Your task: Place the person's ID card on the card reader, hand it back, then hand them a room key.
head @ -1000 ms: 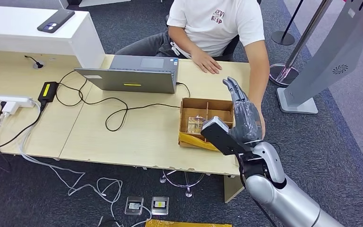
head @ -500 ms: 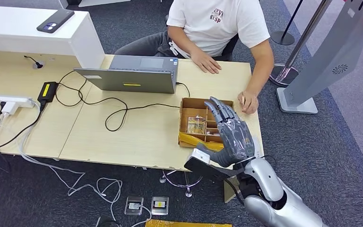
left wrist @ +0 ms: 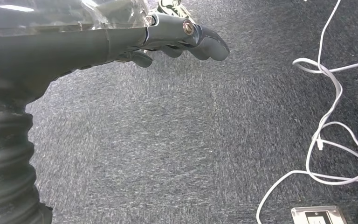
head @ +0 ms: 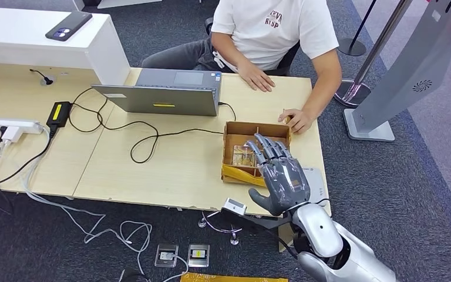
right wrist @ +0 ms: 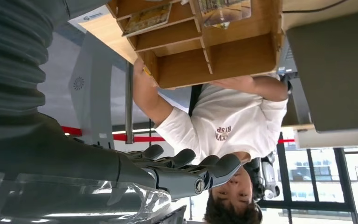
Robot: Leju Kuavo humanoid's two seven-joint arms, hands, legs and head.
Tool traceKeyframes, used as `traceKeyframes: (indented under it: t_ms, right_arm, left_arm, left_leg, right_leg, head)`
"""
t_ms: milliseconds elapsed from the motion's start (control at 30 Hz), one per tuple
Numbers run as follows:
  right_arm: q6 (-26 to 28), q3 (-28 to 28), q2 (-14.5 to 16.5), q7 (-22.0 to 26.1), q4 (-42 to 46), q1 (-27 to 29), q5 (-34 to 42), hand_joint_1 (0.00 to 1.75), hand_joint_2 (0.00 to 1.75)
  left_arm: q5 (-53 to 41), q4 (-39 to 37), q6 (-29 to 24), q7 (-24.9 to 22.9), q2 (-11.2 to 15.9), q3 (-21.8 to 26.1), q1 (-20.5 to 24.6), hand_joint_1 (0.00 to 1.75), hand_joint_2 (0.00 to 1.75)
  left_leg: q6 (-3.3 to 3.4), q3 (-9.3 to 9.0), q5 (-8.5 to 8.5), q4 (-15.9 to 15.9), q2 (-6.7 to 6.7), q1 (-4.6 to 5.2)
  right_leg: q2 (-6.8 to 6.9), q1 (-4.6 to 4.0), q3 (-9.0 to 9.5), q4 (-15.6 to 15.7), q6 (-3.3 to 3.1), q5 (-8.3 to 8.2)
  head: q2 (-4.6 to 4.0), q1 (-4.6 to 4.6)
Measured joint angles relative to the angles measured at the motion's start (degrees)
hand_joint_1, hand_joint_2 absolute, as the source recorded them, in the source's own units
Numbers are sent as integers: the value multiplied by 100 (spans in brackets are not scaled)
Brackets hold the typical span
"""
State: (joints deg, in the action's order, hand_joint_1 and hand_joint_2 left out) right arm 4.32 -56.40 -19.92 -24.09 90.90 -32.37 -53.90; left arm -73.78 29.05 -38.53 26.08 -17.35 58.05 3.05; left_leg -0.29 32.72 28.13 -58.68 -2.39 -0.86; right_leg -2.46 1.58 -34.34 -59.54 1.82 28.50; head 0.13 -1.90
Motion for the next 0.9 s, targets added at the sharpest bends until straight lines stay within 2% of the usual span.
traceKeyframes:
  t_ms: [333, 900]
  right_arm:
    - [191, -105, 68, -187, -482, 95, -220, 0, 175]
    - [284, -78, 209, -187, -1240, 127, -135, 0, 175]
  left_arm:
    - [-70, 0, 0, 0, -2, 5, 1, 0, 175]
    - [-126, 0, 0, 0, -2, 3, 1, 0, 175]
  left_leg:
    - [0, 0, 0, 0, 0, 0]
    - [0, 0, 0, 0, 0, 0]
  right_leg:
    - [0, 0, 0, 0, 0, 0]
    - [1, 0, 0, 0, 0, 0]
  head:
    - [0, 1]
    - [0, 2]
